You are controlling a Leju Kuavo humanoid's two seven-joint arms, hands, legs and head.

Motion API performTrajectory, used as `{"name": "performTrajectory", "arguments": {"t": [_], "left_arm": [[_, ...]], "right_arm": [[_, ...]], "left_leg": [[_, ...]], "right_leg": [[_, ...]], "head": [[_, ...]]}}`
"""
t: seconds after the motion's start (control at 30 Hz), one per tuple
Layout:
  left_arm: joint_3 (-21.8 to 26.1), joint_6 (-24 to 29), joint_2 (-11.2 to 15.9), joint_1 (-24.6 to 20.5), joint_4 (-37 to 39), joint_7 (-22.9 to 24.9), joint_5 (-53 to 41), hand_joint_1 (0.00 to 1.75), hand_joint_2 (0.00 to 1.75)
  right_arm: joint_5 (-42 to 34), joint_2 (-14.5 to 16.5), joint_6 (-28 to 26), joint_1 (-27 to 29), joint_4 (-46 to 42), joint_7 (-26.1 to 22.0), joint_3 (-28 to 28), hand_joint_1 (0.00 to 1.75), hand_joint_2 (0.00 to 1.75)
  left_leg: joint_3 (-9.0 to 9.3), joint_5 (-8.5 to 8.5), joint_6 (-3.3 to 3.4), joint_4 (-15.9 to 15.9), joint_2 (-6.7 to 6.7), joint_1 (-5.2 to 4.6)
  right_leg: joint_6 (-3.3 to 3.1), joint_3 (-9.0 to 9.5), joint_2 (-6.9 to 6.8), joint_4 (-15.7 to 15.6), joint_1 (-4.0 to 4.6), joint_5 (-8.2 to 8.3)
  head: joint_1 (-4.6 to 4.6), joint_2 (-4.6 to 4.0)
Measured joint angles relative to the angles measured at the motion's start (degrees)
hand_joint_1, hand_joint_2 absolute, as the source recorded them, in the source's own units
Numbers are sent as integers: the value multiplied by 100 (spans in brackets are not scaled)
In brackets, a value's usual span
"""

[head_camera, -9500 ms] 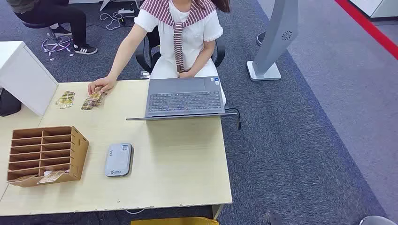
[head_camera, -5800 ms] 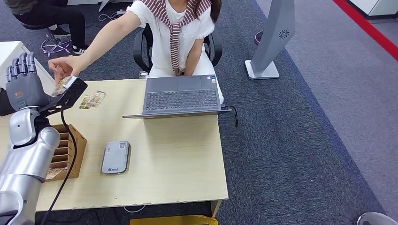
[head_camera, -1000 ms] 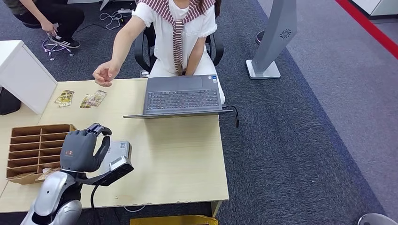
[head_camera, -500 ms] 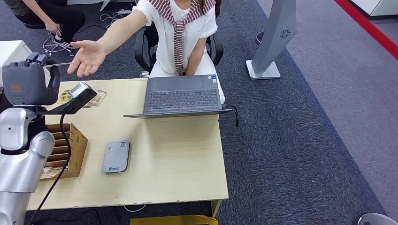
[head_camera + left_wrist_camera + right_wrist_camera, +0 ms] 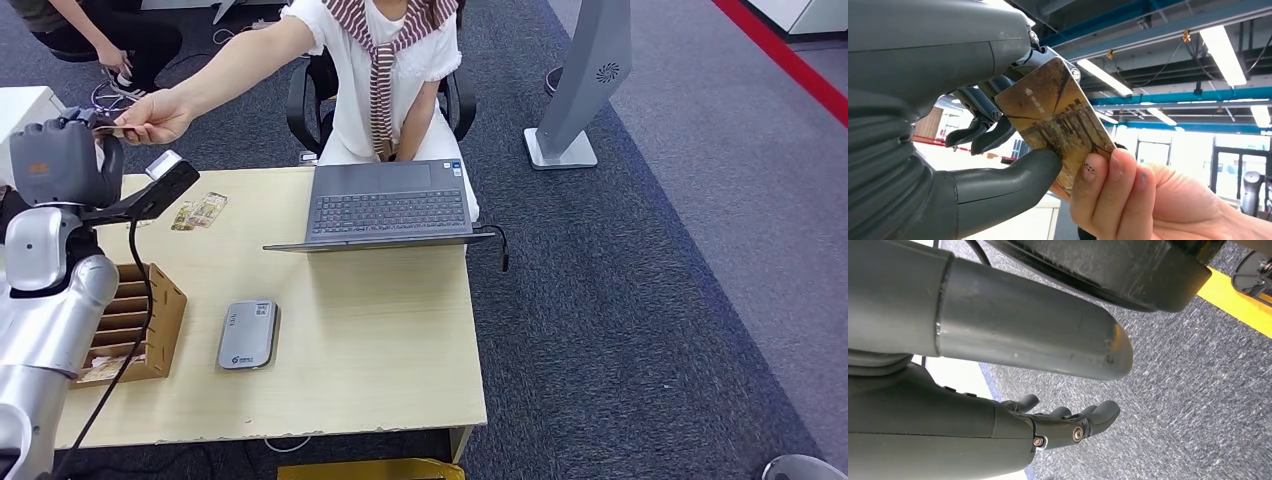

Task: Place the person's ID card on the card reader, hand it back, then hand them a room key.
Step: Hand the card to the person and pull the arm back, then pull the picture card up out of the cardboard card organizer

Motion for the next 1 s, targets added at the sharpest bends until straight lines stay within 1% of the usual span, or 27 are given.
{"name": "performTrajectory", "arguments": {"t": [0.1,0.23,0.4,0.53,0.73,1.0], "left_arm": [[2,2,-14,-16,103,0,0,175,175],[3,-3,-31,-26,182,0,32,0,175],[43,165,-51,13,170,-79,170,0,175],[65,242,-56,274,-245,-243,351,0,175],[70,273,-45,1044,-1420,-401,540,0,175],[69,519,31,2092,-2822,-654,763,0,175]], "right_arm": [[2,0,2,1,0,0,1,0,0],[1,0,7,0,0,0,1,0,0],[-6,0,7,1,0,7,1,0,0],[-23,0,7,2,0,24,-1,0,0],[-116,0,4,5,0,89,-13,0,0],[-327,0,-45,14,0,105,-127,0,0]], "left_leg": [[0,0,0,0,0,0],[0,0,0,0,0,0],[-1,0,0,0,0,0],[-2,-1,0,0,0,0],[-2,-7,-1,-1,1,0],[-3,-15,-4,-2,1,0]], "right_leg": [[0,0,0,0,0,0],[0,0,0,0,0,0],[0,0,0,0,0,0],[0,0,0,0,-1,0],[3,0,2,0,-1,-4],[11,1,4,0,-3,-14]], "head": [[-1,0],[0,0],[-1,0],[0,1],[0,0],[0,1]]}}
